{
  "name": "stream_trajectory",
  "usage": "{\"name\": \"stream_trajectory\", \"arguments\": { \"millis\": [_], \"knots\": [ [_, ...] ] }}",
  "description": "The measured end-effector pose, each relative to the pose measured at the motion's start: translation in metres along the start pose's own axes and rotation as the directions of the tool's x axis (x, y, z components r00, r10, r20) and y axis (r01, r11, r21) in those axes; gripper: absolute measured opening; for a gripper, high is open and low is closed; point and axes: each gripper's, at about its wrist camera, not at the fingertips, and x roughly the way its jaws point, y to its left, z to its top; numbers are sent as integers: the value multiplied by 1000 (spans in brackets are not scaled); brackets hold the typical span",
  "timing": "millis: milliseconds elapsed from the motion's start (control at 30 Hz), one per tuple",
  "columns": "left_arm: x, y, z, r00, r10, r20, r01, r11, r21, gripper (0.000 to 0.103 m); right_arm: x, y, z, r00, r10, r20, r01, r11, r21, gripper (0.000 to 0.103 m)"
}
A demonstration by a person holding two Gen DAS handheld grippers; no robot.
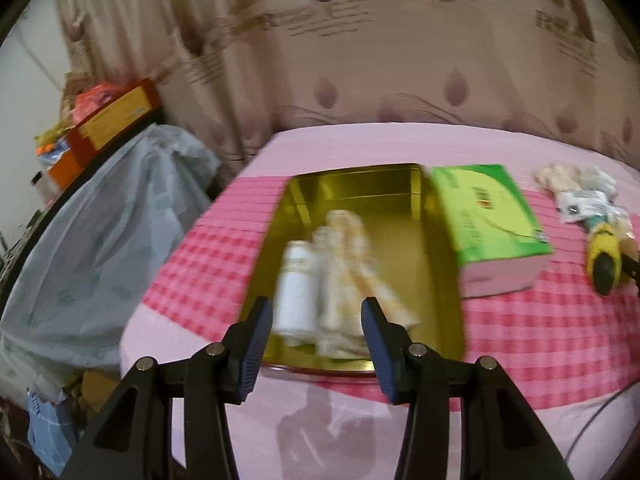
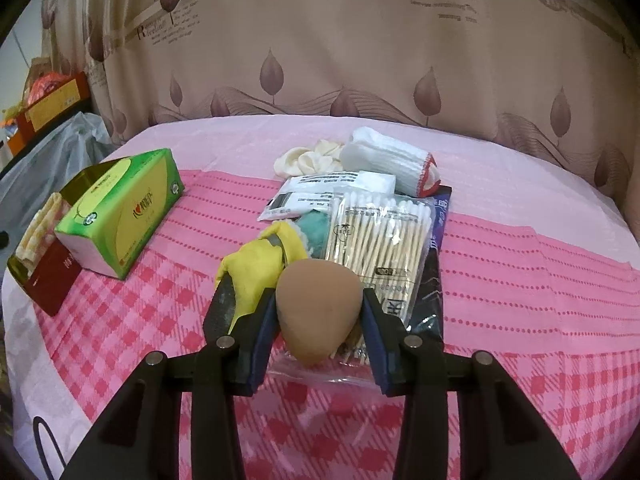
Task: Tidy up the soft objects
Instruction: 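Grasp the tan egg-shaped sponge with the right gripper, then grasp the yellow-and-black sponge with the left gripper while the right gripper holds the tan sponge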
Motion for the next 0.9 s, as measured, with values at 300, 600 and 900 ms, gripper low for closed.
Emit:
{"name": "stream_trajectory", "arguments": {
  "millis": [300,600,900],
  "knots": [
    [-14,-94,9,984,-178,4,176,974,144,47,-34,-19,-1,999,-21,43,20,999,31,38],
    [-18,-191,25,915,-402,-44,398,878,267,53,-45,-78,-23,990,-143,-7,142,982,126,38],
    [3,-262,35,881,-453,-138,472,814,340,54,-30,-107,-37,989,-142,-50,150,962,226,38]
  ]
}}
